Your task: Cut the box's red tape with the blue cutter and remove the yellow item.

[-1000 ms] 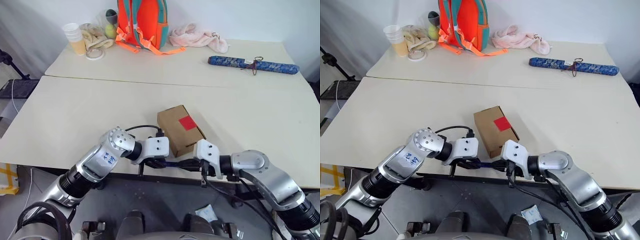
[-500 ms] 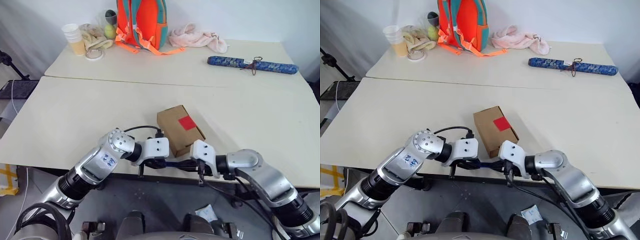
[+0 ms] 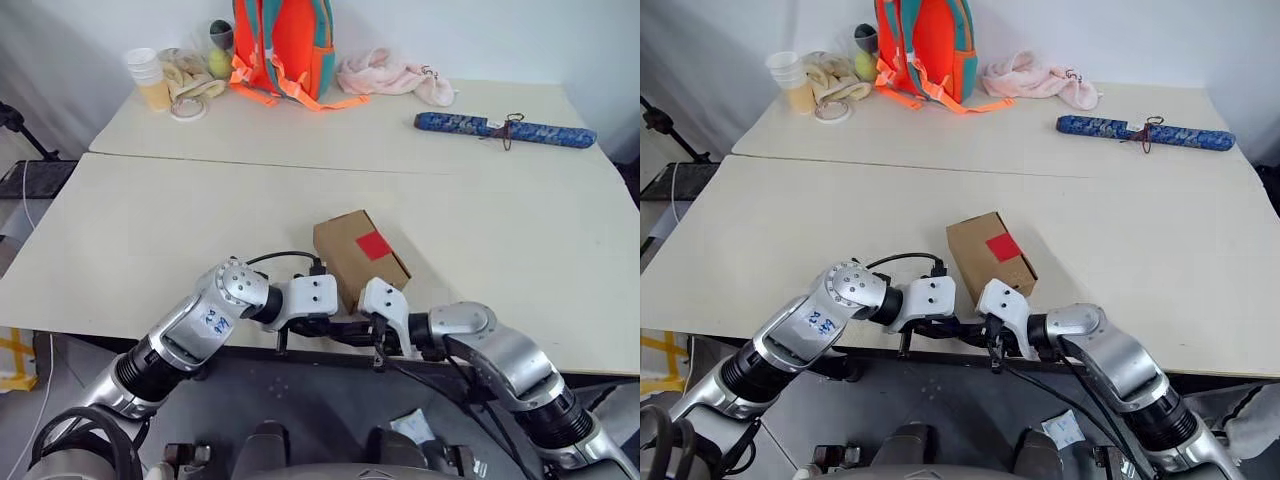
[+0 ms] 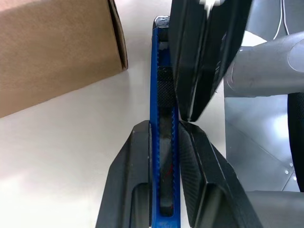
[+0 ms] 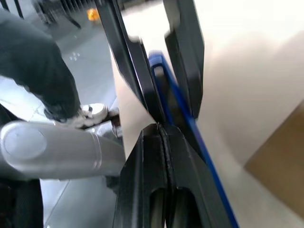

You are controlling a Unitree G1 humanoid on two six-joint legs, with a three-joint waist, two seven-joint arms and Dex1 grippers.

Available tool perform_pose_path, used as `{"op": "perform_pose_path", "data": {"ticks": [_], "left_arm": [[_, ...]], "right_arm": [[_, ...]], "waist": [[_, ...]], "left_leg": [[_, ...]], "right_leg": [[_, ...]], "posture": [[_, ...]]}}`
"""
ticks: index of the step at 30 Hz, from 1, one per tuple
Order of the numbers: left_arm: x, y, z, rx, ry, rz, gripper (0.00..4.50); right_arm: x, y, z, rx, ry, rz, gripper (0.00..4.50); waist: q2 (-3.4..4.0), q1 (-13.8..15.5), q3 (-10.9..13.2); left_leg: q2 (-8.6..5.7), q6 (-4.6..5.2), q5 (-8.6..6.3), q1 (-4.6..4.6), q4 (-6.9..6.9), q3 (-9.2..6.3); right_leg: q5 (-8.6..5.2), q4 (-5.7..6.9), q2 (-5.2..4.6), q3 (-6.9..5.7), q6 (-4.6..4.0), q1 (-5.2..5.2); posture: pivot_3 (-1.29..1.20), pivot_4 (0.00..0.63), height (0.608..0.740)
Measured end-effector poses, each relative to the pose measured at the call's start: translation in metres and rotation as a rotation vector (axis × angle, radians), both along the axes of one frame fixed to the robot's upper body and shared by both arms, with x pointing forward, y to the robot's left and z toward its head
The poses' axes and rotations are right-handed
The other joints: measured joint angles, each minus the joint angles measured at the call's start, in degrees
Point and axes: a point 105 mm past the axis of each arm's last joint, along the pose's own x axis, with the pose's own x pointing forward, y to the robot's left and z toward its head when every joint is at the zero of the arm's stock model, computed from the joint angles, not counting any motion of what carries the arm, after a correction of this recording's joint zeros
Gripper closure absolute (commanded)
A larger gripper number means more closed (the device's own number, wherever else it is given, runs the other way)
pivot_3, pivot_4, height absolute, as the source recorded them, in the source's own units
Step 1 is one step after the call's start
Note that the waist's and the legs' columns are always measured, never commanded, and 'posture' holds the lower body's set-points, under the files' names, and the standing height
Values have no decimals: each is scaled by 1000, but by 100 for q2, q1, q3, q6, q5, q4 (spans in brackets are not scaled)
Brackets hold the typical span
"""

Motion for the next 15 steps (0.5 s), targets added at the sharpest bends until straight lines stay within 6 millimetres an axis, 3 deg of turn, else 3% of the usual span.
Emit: {"op": "perform_pose_path", "data": {"ticks": [6, 15], "left_arm": [[0, 3, -1, 4, 6, 3, 4036], [0, 1, 0, 0, 6, 2, 4036]], "right_arm": [[9, -29, 6, -52, -21, -63, 4466], [13, -26, -5, -64, -31, -60, 4466]], "waist": [[-1, -21, -1], [-1, -24, -1]], "left_leg": [[1, 2, -3, 4, -3, 0], [1, 2, -3, 3, -1, 0]], "right_leg": [[0, 0, 1, 0, 0, 0], [0, 0, 1, 0, 0, 1]], "posture": [[0, 150, 740], [0, 150, 740]]}}
